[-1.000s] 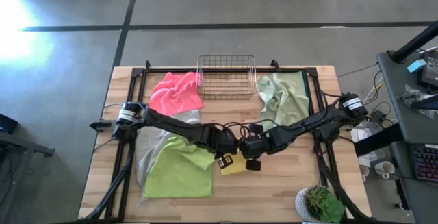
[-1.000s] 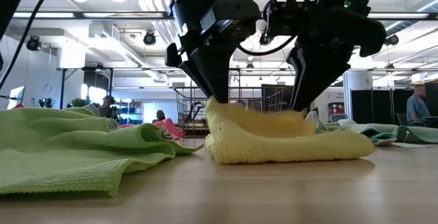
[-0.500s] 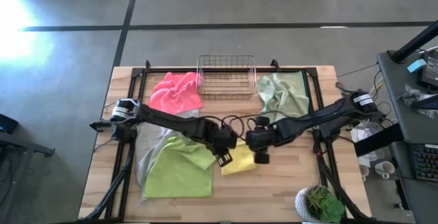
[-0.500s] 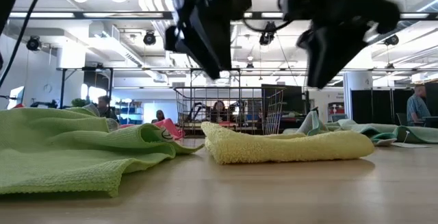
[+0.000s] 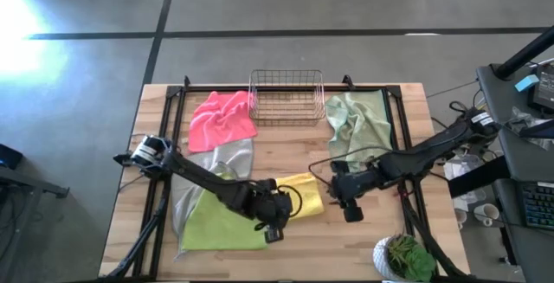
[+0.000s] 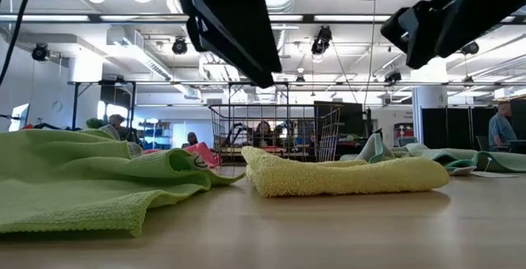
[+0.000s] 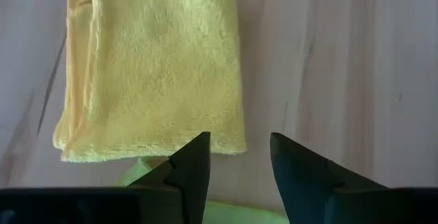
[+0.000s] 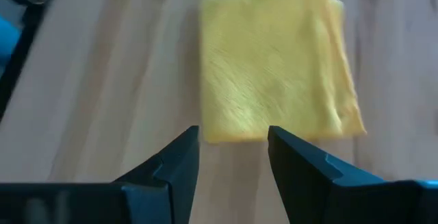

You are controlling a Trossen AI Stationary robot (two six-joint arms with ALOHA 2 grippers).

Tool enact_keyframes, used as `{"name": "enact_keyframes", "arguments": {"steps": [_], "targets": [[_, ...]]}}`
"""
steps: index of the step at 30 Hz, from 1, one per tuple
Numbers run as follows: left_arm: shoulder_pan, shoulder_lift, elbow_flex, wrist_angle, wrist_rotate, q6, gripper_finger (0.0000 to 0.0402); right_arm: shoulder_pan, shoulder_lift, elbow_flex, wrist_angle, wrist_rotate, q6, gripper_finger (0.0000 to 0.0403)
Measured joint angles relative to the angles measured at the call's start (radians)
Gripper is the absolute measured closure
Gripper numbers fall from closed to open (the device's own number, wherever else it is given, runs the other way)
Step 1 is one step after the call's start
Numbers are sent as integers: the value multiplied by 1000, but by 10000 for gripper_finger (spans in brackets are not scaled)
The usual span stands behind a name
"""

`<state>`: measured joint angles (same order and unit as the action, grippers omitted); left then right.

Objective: Fold microfiber towels
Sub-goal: Put the yellow towel into the wire basket

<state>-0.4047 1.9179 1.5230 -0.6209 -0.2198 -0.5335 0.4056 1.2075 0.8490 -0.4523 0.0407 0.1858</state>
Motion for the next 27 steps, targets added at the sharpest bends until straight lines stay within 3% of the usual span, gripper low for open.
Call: {"name": "enact_keyframes", "arguments": {"steps": [8, 19, 27], "targets": [[5, 55, -29, 145, 10, 75, 265, 58, 114, -22, 114, 3, -98, 239], [5, 118, -35, 180, 34, 96, 265, 65, 285, 3, 192, 13, -170, 239], [2, 168, -39, 194, 58, 95, 265, 65, 369, 14, 197, 117, -186, 239]]}}
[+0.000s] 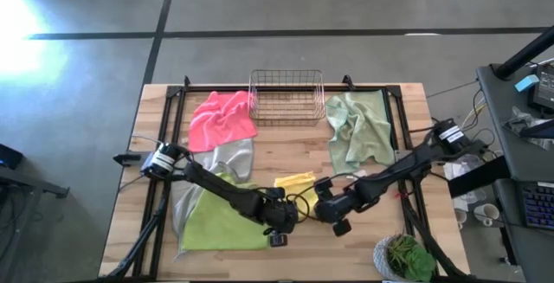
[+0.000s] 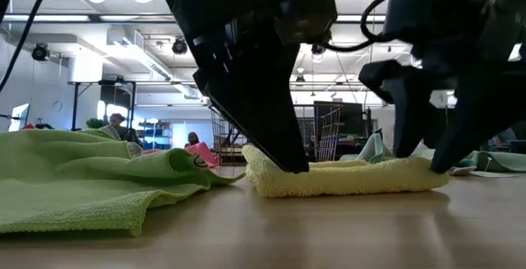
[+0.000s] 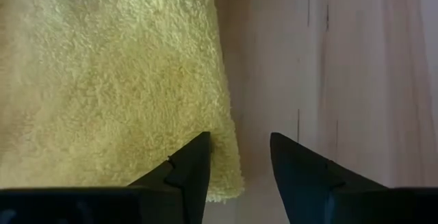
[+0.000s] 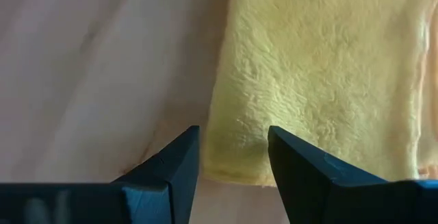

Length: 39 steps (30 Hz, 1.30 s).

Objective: Fold microfiber towels
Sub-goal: Put the yellow towel into the wire basket

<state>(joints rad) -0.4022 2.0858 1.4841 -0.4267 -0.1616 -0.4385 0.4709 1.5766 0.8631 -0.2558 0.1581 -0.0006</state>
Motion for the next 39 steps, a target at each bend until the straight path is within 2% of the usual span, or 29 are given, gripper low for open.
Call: {"name": "enact_keyframes", "arguments": {"steps": [12, 18, 22, 30, 35, 39], "targets": [[17, 35, -11, -6, -17, 1, 265, 0, 64, 2, 8, 2, 28, 240], [27, 38, -12, -24, -138, 2, 270, 0, 62, 1, 9, 14, 52, 266], [36, 39, -16, -25, -135, 3, 299, -1, 62, 1, 11, 15, 58, 292], [48, 38, -11, -28, -137, 8, 388, -4, 62, 0, 12, 26, 105, 352], [49, 39, 0, -30, -134, 9, 395, -5, 54, -2, 4, 40, 120, 389], [50, 28, 10, -37, -116, 8, 394, -7, 24, -3, -8, 44, 166, 393]]}}
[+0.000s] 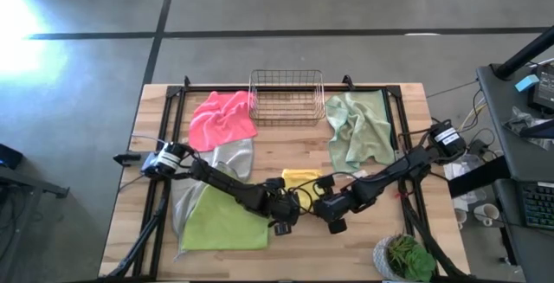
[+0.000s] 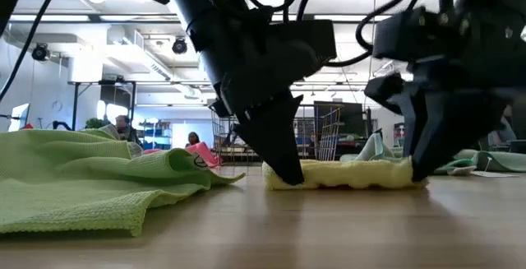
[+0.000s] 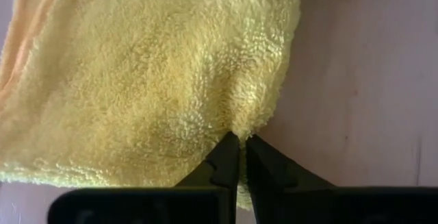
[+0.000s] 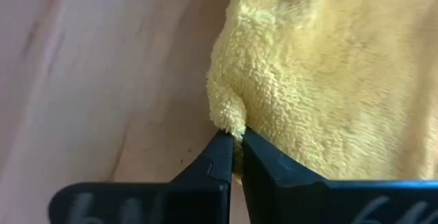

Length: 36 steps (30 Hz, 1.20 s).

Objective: Fold microfiber towels
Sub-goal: Put the yellow towel into the wire basket

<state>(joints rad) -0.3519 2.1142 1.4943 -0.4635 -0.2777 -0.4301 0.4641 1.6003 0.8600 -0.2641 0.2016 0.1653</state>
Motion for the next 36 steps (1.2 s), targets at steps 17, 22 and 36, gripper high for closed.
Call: {"name": "enact_keyframes", "arguments": {"steps": [17, 22, 36], "targets": [[25, -228, 12, -80, 23, 60, 394, -20, -328, 0, -80, -10, 139, 394], [57, -305, 13, -78, -5, 79, 394, -49, -422, 1, -82, 25, 168, 394], [159, -410, 19, -97, -72, 177, 394, -215, -544, 12, -71, 63, 149, 394]]}}
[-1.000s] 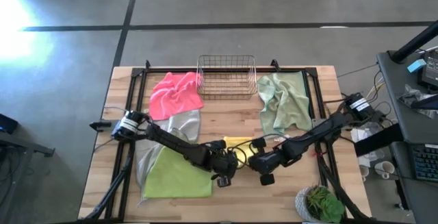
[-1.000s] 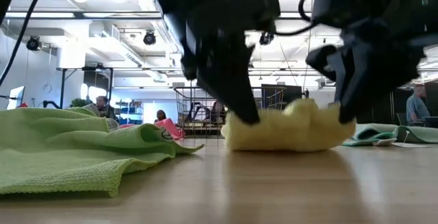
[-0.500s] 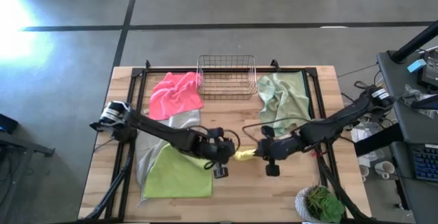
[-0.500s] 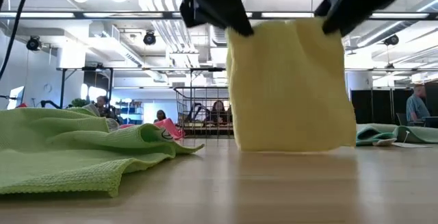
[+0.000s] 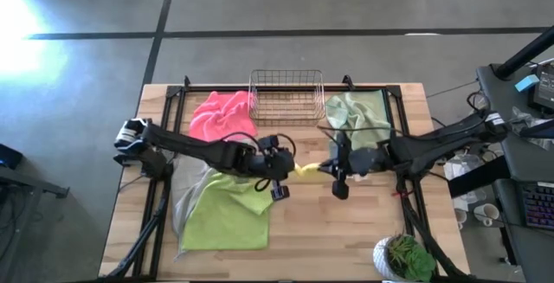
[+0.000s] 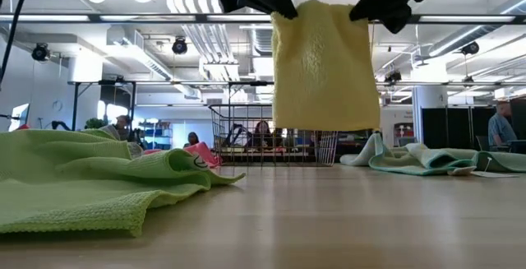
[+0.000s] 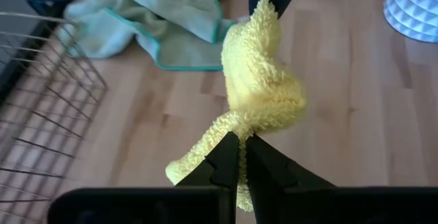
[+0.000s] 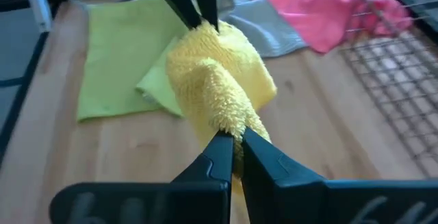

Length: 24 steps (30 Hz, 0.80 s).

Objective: Fold microfiber towels
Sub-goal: Put the yellow towel into the wire basket

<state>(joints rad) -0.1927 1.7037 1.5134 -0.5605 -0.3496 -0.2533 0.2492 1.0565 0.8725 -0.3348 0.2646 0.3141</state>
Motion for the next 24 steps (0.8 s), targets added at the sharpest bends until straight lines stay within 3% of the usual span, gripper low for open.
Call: {"name": "enact_keyframes", "arguments": {"steps": [13, 24], "targets": [[149, -27, 117, -5, -26, 291, 394, -209, 131, 331, -211, 0, -210, 394], [316, -56, 131, -10, -26, 477, 394, -429, 285, 531, -243, -2, -322, 394]]}}
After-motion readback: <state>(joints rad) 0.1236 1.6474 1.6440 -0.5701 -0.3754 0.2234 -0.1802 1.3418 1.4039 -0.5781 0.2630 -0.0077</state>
